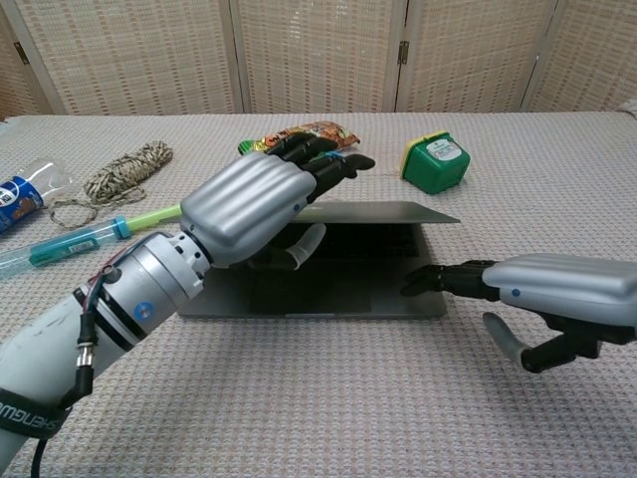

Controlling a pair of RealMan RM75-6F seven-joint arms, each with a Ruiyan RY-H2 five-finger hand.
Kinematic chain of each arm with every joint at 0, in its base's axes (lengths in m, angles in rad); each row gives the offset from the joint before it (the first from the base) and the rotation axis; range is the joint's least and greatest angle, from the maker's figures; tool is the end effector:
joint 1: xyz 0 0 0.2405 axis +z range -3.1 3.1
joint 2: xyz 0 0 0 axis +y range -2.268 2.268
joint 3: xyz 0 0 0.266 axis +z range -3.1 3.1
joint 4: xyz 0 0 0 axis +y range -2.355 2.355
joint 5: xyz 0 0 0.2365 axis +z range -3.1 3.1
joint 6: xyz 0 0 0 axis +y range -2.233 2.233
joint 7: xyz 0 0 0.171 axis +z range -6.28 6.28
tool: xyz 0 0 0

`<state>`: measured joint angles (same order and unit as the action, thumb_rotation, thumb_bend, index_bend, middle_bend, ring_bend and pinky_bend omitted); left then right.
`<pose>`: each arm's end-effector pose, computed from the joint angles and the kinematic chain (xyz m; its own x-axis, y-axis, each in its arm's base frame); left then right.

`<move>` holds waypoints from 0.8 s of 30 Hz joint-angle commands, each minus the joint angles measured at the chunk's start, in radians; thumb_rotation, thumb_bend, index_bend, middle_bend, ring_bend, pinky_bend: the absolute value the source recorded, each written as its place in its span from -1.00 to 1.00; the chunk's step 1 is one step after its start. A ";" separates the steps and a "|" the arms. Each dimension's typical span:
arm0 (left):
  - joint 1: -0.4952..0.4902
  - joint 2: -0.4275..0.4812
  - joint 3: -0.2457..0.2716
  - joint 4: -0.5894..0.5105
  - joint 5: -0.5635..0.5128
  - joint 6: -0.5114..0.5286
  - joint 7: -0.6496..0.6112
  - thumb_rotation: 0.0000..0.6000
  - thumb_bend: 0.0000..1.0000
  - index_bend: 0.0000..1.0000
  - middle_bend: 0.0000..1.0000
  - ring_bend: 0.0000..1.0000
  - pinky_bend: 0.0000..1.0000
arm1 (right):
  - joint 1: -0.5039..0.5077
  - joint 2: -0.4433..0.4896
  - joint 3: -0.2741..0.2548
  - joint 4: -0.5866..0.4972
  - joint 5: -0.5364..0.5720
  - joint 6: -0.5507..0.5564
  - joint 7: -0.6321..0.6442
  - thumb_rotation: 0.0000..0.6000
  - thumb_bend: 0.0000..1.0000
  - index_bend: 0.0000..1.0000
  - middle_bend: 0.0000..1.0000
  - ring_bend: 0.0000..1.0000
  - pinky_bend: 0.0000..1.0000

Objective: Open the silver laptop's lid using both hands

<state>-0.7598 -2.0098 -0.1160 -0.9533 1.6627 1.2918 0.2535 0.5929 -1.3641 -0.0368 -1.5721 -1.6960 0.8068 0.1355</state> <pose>-0.0755 0.3343 -0.1357 0.4261 -0.1684 0.8889 0.6083 -0.6740 -0.4192 -0.2030 -0.2687 -0.0596 0.4811 -0.5474 0.6847 -0.8090 -0.5781 0.1063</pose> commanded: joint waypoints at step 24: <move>-0.024 0.007 -0.020 -0.004 -0.051 -0.052 0.072 1.00 0.31 -0.82 -0.64 -0.92 -1.00 | 0.116 -0.150 0.044 0.073 0.260 -0.157 -0.211 1.00 0.89 -1.00 -1.00 -0.99 -1.00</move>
<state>-0.7810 -2.0036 -0.1325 -0.9556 1.6163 1.2448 0.3184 0.7070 -1.5116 0.0084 -1.5007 -1.4408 0.6512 -0.0713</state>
